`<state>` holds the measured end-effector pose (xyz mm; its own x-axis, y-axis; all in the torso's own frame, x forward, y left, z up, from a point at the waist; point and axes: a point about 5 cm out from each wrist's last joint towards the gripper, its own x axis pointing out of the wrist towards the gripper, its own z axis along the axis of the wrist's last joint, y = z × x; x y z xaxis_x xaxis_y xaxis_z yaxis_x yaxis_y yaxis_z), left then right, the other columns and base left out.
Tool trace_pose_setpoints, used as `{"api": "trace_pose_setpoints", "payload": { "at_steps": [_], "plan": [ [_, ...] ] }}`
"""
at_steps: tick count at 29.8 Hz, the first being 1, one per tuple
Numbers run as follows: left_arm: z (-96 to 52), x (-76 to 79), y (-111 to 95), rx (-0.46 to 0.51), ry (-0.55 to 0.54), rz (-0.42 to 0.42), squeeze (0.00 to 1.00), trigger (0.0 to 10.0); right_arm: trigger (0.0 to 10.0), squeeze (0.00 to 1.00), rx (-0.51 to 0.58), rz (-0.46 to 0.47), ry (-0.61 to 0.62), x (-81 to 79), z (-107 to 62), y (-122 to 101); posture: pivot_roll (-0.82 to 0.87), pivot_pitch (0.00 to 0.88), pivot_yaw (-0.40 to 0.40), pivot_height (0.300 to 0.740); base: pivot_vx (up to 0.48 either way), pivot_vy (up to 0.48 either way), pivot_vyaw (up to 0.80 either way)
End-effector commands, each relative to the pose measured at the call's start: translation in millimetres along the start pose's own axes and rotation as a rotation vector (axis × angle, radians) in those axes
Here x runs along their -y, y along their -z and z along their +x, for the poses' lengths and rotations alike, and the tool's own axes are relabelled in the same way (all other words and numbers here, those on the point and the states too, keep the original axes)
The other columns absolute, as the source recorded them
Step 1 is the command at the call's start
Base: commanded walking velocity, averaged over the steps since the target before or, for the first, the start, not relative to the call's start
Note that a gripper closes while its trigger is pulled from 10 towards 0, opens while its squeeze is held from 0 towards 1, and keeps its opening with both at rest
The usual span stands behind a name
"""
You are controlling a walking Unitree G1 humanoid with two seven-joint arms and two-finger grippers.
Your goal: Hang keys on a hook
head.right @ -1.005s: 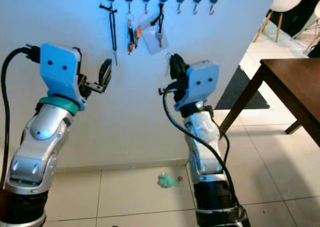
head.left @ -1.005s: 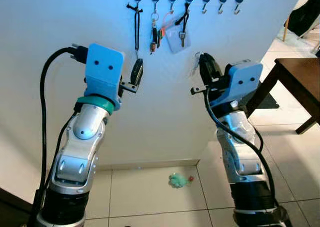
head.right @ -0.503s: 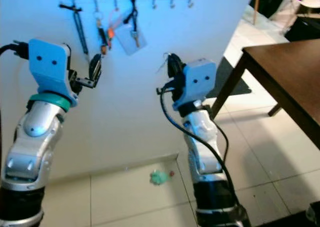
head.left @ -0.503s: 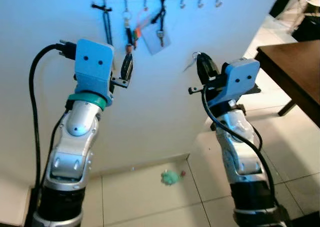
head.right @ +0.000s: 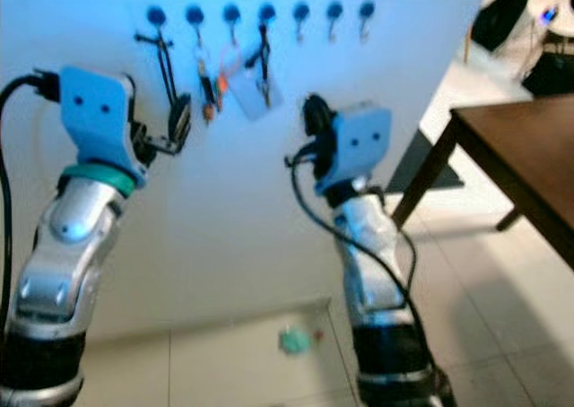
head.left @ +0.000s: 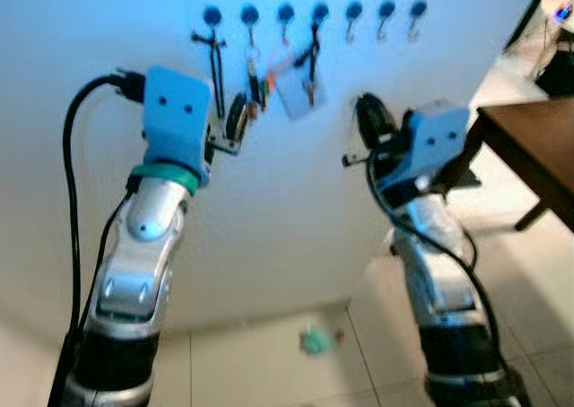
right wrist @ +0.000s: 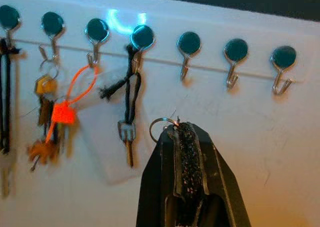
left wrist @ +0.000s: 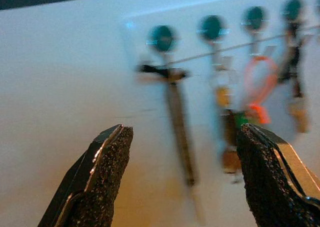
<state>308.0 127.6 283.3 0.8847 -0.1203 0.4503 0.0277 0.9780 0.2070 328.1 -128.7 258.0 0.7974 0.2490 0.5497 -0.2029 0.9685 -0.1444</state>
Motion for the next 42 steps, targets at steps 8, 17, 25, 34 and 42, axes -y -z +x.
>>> {"api": "trace_pose_setpoints", "payload": {
  "at_steps": [8, 17, 25, 34, 42],
  "plan": [
    [-0.6, -0.1, 2.6, -0.007, -0.004, 0.001, 0.00, 10.0, 10.0, 0.00, -0.003, 0.020, -0.019, -7.3, -0.1, 0.0, -0.13, 0.042, 0.027, 0.740, 0.244, 0.000, 0.00],
    [-7.1, 2.1, -2.2, 0.037, 0.068, -0.022, 0.00, 10.0, 10.0, 0.00, 0.037, -0.007, -0.036, -4.8, 3.1, -9.8, -0.13, 0.040, 0.028, 0.740, 0.027, 0.000, 0.00],
    [-16.0, -3.8, -1.6, 0.041, 0.110, 0.010, 0.00, 10.0, 10.0, 0.00, 0.066, -0.036, -0.078, -1.9, 2.8, -18.2, -0.13, 0.038, 0.028, 0.740, 0.000, 0.000, 0.00],
    [-13.8, 1.1, -4.4, 0.057, 0.103, 0.015, 0.00, 10.0, 10.0, 0.00, 0.073, -0.049, -0.056, 1.0, 4.5, -20.0, -0.13, 0.040, 0.027, 0.740, 0.000, 0.000, 0.00],
    [-6.2, 0.0, -17.2, 0.096, 0.092, -0.003, 0.00, 10.0, 10.0, 0.00, 0.164, -0.094, 0.059, 25.4, 18.3, -47.2, -0.13, 0.056, 0.029, 0.740, 0.000, 0.000, 0.00]
  ]
}}
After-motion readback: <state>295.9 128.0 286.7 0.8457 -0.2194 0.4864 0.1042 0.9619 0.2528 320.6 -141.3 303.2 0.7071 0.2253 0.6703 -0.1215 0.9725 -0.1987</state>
